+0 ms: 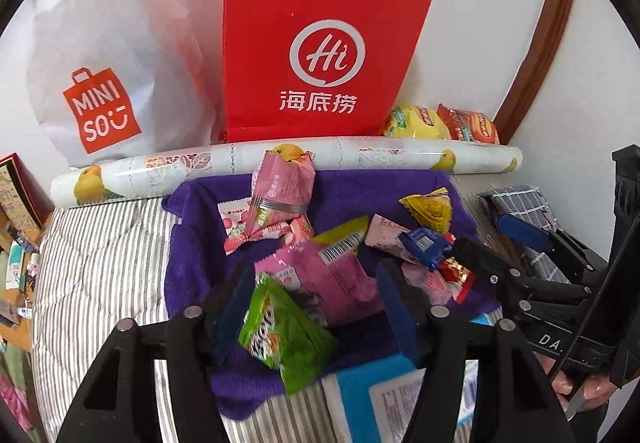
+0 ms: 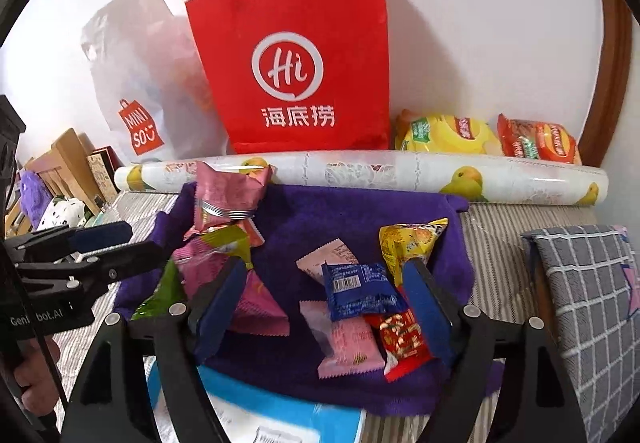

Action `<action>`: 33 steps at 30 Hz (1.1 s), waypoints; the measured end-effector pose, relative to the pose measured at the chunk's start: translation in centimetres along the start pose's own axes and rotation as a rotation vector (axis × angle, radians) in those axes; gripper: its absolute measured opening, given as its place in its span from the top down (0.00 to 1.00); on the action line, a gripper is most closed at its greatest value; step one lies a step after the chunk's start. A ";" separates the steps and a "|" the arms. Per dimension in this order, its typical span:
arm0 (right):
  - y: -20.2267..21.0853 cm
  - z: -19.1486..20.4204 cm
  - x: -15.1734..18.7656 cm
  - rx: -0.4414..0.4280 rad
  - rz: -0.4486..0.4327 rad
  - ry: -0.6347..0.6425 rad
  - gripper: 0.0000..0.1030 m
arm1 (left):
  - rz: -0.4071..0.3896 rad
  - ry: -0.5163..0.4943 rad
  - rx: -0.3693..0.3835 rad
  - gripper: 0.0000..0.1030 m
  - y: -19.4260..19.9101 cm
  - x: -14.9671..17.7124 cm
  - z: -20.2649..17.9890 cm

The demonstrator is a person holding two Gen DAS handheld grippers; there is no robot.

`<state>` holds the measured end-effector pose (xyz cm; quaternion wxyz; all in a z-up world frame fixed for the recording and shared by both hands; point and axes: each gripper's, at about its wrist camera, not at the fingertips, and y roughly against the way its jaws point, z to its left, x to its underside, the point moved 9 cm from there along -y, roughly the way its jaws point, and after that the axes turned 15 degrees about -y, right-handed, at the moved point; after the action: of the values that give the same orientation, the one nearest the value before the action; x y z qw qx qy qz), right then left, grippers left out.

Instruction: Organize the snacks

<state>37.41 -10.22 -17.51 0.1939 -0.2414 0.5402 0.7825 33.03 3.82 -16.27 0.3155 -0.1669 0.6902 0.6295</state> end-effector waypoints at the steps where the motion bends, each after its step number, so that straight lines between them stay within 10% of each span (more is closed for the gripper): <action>1: 0.5 0.1 0.1 0.004 0.000 0.002 0.22 | -0.005 0.004 0.000 0.38 0.5 0.2 -0.2; 23: 15.5 -2.5 3.9 0.113 -0.026 -0.073 0.22 | -0.090 -0.031 -0.047 0.21 12.4 3.0 -5.5; 33: 20.9 -2.5 6.3 0.140 -0.118 -0.083 0.05 | -0.122 -0.056 -0.136 0.08 16.6 5.0 -8.0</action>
<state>20.90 -19.44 -6.24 0.2781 -0.2259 0.5698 0.7396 17.04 -0.61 -6.74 0.3602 -0.2119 0.6255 0.6588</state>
